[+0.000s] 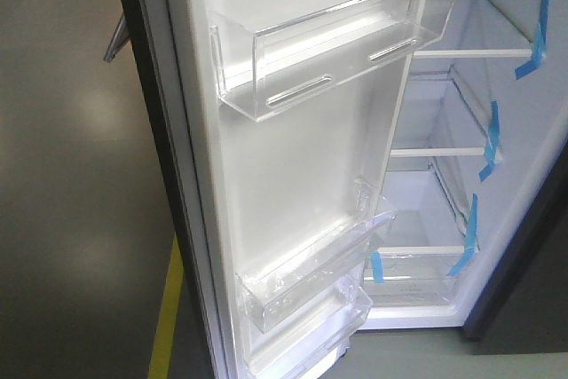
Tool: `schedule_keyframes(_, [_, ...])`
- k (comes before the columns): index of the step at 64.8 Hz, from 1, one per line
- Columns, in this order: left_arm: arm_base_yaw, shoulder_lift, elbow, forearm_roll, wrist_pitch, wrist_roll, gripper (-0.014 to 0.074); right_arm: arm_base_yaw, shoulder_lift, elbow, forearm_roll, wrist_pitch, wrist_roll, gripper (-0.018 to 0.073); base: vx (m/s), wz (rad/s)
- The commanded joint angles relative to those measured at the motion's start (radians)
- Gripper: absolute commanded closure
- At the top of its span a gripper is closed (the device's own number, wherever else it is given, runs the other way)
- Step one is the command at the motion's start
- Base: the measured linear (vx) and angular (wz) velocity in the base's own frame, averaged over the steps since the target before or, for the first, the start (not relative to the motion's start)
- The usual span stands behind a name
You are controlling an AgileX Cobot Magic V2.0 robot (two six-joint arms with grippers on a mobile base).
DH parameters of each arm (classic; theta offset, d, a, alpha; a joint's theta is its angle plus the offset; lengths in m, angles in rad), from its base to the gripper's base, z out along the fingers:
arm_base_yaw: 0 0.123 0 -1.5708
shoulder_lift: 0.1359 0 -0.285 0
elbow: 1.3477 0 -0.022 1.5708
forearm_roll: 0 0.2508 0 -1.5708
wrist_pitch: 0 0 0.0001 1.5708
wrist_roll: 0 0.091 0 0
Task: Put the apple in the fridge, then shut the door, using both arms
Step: 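Raise the apple with the right gripper toward the upper clear door bin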
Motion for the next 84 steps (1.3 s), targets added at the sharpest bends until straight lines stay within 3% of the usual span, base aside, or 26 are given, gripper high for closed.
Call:
schedule_keyframes(1, [-0.006,-0.016,0.028,-0.007,-0.07,-0.008,0.0602,-0.004,-0.006,-0.024,0.025,-0.08,-0.007,0.0517,0.01,-0.01])
schedule_keyframes(84, [-0.006,-0.016,0.028,-0.007,-0.07,-0.008,0.0602,-0.004,-0.006,-0.024,0.025,-0.08,-0.007,0.0517,0.0,0.0])
